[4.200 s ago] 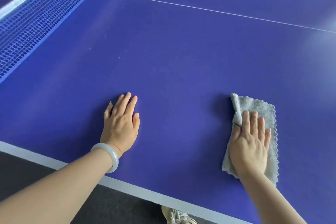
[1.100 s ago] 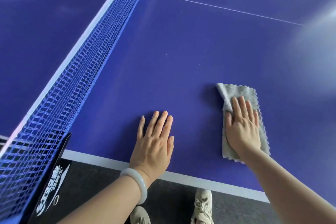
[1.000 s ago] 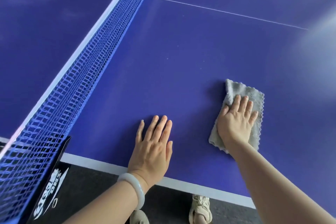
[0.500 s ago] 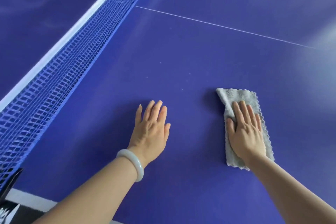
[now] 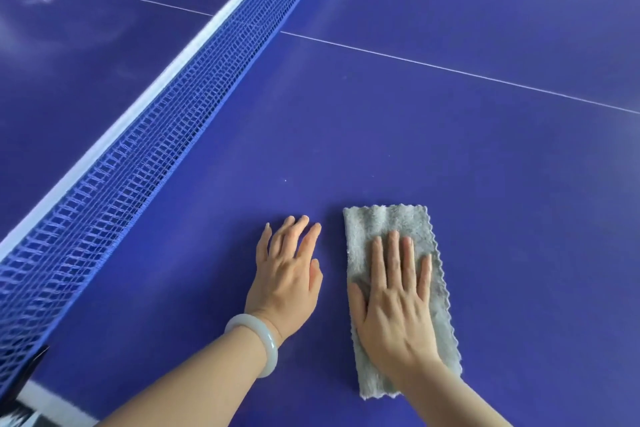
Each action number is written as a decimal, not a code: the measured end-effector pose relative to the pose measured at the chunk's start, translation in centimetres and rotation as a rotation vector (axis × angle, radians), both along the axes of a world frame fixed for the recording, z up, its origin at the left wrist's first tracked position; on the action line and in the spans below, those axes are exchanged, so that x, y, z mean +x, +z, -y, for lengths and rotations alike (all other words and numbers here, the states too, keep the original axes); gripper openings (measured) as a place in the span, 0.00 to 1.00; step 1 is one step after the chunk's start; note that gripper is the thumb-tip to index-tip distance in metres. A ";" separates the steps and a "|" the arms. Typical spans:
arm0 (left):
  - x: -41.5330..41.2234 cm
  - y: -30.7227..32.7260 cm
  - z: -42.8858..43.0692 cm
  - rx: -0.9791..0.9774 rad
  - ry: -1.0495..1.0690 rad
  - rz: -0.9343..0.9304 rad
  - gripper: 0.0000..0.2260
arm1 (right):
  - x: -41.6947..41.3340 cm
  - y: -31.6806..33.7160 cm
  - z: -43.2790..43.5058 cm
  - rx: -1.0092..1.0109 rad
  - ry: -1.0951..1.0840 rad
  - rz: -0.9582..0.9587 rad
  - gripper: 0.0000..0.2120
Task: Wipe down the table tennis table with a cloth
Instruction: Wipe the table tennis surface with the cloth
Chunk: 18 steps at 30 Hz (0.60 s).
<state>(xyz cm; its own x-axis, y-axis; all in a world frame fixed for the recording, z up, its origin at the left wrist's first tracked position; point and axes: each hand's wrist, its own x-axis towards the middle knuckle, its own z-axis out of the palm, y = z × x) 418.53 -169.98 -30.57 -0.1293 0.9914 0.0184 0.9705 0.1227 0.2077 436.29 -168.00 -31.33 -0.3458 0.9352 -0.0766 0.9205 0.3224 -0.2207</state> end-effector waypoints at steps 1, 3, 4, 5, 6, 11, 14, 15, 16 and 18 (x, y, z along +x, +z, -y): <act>0.0 0.0 -0.1 -0.001 0.003 -0.003 0.23 | 0.3 0.0 -2.1 -0.007 0.050 0.008 0.34; 0.0 0.0 -0.1 -0.001 0.010 -0.001 0.23 | 0.1 0.1 -7.3 -0.029 0.041 0.021 0.33; 0.0 0.0 -0.1 0.000 0.014 0.002 0.23 | -0.4 0.1 -10.2 -0.029 -0.013 0.020 0.33; 0.1 0.0 -0.1 -0.003 0.017 0.002 0.23 | -1.1 0.2 -12.9 -0.043 -0.078 0.016 0.32; 0.1 0.0 -0.1 -0.005 0.018 0.002 0.24 | -1.9 0.4 -15.3 -0.061 -0.132 0.007 0.32; 0.1 0.2 -0.1 0.013 0.042 0.024 0.25 | -5.1 0.6 -13.3 -0.018 0.141 0.012 0.27; 0.2 0.4 -0.1 0.009 0.034 0.024 0.25 | -2.7 0.0 -6.8 0.042 0.435 -0.016 0.27; 0.2 0.4 0.0 0.004 0.029 0.023 0.24 | -1.5 0.0 -6.5 0.026 0.498 -0.021 0.27; 0.2 0.4 0.0 -0.001 0.027 0.021 0.23 | -0.5 0.1 -7.2 0.004 0.539 -0.022 0.27; 0.0 0.4 -0.1 -0.008 0.029 0.018 0.23 | 0.4 0.3 -10.2 0.006 0.492 0.003 0.28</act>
<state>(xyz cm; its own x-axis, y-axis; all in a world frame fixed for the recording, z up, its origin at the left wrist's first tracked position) 418.58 -169.91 -30.17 -0.1579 0.9874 0.0081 0.9627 0.1521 0.2239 436.74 -157.83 -31.00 -0.7465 0.6613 -0.0732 0.6593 0.7204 -0.2151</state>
